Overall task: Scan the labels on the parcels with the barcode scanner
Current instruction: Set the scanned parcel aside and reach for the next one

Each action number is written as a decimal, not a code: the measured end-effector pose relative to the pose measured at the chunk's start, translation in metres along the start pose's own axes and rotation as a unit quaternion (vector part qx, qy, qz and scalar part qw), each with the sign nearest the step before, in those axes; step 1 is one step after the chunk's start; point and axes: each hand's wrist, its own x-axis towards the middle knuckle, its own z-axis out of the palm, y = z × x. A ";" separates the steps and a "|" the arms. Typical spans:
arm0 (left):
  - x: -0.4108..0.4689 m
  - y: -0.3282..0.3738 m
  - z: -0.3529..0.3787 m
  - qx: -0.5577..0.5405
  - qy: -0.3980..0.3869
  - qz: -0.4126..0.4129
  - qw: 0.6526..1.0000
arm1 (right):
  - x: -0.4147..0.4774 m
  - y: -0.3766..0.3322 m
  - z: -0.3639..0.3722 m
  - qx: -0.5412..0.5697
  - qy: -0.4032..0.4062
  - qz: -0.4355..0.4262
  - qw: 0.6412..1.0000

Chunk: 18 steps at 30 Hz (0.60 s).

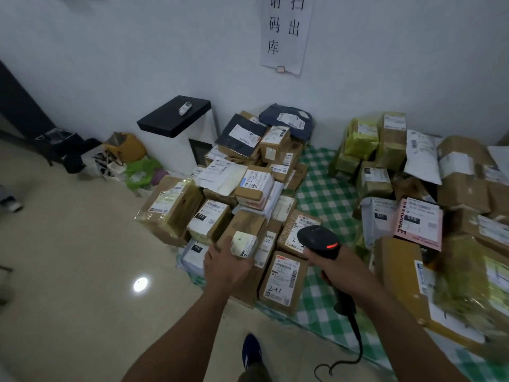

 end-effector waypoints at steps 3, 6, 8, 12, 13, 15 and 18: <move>0.004 0.002 0.007 0.054 0.025 0.019 0.998 | -0.007 0.001 -0.004 0.010 0.002 -0.003 1.000; -0.003 0.015 0.017 0.059 0.057 0.074 0.994 | -0.020 0.004 -0.013 0.013 0.022 -0.011 1.000; -0.020 0.040 0.029 0.008 0.026 0.151 0.988 | -0.031 0.008 -0.023 0.008 0.043 -0.010 0.999; -0.066 0.112 0.050 -0.134 -0.108 0.199 0.965 | -0.051 0.026 -0.049 0.064 0.096 0.004 0.993; -0.076 0.127 0.056 -0.152 -0.144 0.196 0.958 | -0.056 0.031 -0.057 0.073 0.113 0.005 0.991; -0.093 0.156 0.068 -0.141 -0.197 0.191 0.951 | -0.069 0.040 -0.073 0.093 0.142 0.009 0.985; -0.116 0.192 0.080 -0.090 -0.251 0.189 0.945 | -0.090 0.056 -0.097 0.123 0.182 0.032 0.975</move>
